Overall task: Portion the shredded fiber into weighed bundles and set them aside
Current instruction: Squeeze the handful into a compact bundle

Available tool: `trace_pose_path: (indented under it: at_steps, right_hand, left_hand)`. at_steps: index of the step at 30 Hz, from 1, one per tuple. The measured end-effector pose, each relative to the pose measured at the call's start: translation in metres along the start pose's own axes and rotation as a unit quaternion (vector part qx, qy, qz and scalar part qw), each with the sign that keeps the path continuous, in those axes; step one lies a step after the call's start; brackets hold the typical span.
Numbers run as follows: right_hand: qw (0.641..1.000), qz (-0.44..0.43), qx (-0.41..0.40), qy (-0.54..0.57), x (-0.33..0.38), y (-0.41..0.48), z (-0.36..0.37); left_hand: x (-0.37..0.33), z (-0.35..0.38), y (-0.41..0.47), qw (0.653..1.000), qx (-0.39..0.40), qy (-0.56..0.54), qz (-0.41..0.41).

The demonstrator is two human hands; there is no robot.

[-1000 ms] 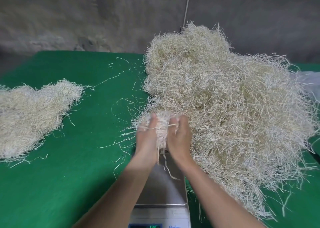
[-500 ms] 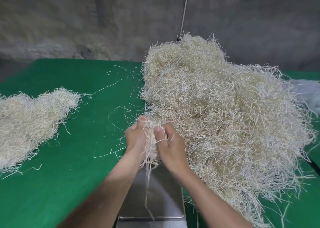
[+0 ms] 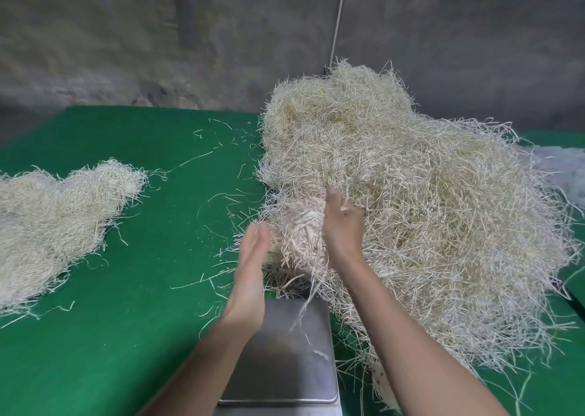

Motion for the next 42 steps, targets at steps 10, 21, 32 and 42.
trace_pose_path:
  at_steps: [10, 21, 32, 42]
  right_hand:
    - [0.934, -0.215, 0.133, -0.254, -0.035, -0.077, 0.027]
    - [0.984, -0.105, 0.114, -0.086, -0.003, -0.019, 0.008]
    - [0.981, -0.163, 0.012, -0.107, 0.015, -0.003, 0.008]
    - [0.993, -0.026, 0.098, -0.067, -0.015, -0.024, 0.016]
  left_hand:
    - [0.000, 0.002, 0.048, 0.965, -0.240, -0.042, -0.100]
    - [-0.026, 0.024, 0.039, 0.984, 0.063, -0.133, -0.099]
    - [0.034, 0.023, 0.038, 0.915, 0.016, -0.298, -0.273]
    - [0.007, 0.033, 0.039, 0.982, -0.152, -0.102, -0.035]
Point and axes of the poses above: each hand's wrist, its own y-axis towards the middle knuckle, its own z-axis out of the palm, x = y × z, the point moved 2 cm from there along y, towards the middle knuckle, and after that the axes turned 1 degree about -y, right-handed, at the moved point
